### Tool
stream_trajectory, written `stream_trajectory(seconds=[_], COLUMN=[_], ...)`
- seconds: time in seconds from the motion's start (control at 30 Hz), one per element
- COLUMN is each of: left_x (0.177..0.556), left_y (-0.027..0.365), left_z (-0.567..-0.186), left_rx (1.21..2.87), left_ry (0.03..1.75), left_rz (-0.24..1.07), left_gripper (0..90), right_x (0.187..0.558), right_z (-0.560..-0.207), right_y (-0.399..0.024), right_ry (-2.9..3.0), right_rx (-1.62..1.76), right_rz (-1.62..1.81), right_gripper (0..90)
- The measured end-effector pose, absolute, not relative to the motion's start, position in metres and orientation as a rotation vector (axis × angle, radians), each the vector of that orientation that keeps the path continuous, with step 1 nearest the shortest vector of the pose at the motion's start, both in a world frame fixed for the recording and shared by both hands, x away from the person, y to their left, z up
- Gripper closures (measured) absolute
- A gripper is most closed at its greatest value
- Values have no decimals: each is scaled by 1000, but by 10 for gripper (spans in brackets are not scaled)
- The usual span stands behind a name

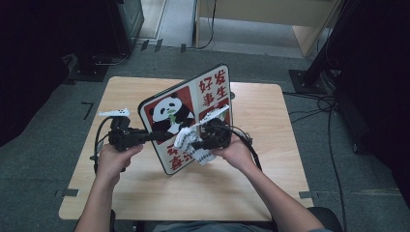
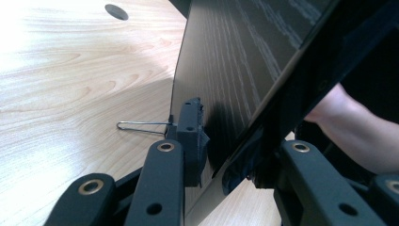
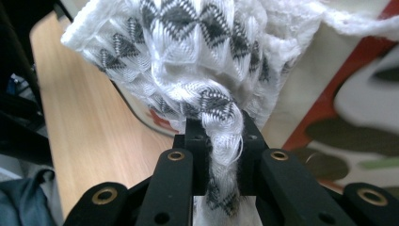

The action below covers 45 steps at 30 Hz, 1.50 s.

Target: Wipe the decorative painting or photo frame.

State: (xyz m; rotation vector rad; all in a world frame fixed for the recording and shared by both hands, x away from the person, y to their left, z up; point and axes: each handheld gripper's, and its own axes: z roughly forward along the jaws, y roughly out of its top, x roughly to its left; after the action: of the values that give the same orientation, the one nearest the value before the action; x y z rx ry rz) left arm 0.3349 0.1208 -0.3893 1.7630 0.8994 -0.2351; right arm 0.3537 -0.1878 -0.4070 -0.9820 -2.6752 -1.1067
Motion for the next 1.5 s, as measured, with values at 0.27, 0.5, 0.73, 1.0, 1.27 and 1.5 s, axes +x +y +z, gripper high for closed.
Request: stream_trajectory(seconds=[0.27, 0.5, 0.73, 1.0, 1.27, 1.5], left_x=[335, 333, 330, 327, 328, 328], left_y=[121, 123, 128, 130, 131, 132], left_z=[-389, -387, -383, -381, -382, -382], left_rx=[1766, 1773, 1759, 1777, 1779, 1775], left_ry=[906, 909, 903, 890, 875, 881], left_rz=[-228, -219, -219, -198, -186, -189], left_gripper=[693, 679, 695, 714, 723, 728], right_x=[357, 361, 366, 368, 375, 378], right_z=[-361, -329, -298, -262, -248, -258], right_y=[-182, -173, -159, -143, -127, -124], right_ry=[-2701, -2711, -2732, -2754, -2768, -2775], right_rx=[-948, -935, -897, -854, -846, -852], right_rz=[-1174, -1213, -1248, -1313, -1334, -1311], right_gripper=[810, 808, 804, 802, 796, 795])
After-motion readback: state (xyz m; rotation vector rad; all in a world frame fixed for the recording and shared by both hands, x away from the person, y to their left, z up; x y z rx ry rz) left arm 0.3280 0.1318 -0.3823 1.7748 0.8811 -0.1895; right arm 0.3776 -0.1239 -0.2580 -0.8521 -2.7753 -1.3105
